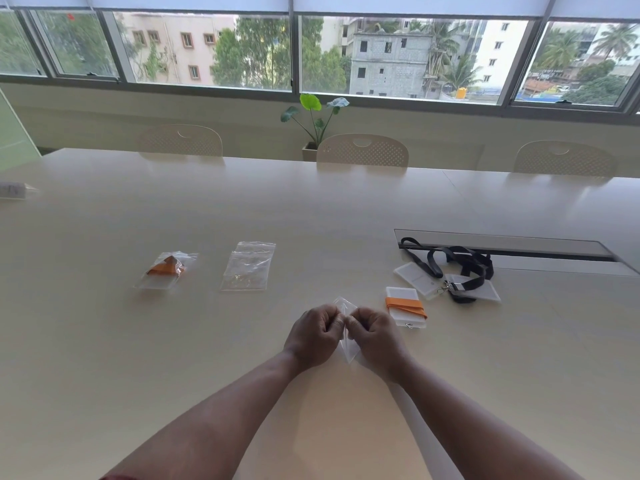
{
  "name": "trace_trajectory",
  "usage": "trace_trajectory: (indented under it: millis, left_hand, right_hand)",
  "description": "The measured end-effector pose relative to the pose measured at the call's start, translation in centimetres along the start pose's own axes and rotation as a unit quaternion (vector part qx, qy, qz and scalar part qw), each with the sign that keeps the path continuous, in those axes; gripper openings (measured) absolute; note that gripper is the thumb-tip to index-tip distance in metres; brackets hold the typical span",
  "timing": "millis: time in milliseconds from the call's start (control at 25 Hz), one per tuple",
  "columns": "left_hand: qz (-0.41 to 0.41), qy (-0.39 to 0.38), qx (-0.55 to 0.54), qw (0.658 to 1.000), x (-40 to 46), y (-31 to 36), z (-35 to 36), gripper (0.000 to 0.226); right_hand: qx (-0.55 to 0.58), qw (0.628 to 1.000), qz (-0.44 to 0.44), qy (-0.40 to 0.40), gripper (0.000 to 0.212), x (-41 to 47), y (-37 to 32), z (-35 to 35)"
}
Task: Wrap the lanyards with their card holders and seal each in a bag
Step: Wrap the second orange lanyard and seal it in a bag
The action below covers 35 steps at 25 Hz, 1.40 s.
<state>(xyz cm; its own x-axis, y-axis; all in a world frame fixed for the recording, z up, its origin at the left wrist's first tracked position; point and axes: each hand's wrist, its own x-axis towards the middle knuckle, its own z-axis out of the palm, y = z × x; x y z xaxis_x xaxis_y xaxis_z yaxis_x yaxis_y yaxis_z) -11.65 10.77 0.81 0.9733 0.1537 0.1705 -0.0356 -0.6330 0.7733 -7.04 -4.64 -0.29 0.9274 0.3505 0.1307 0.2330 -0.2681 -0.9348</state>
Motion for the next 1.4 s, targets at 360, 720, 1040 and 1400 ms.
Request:
trace_trajectory:
  millis: [360,720,1040,1400]
  left_hand:
    - [0.022,0.041,0.018,0.999,-0.2,-0.2,0.4,0.035]
    - [0.01,0.059,-0.015,0.998,-0.3,-0.2,0.3,0.027]
    - [-0.01,0.11,-0.027,0.993,-0.5,-0.2,0.3,0.017]
    - [0.027,0.122,-0.031,0.992,-0.6,-0.3,0.3,0.023]
  right_hand:
    - [-0.045,0.998,-0.032,0.041,0.029,-0.4,-0.6,0.2]
    - [-0.043,0.996,-0.06,0.048,0.015,-0.8,-0.8,-0.1]
    - [-0.079,0.978,-0.14,0.135,0.021,-1.2,-0.5,0.2]
    - [-0.132,0.98,-0.094,0.115,0.016,-1.2,-0.6,0.5]
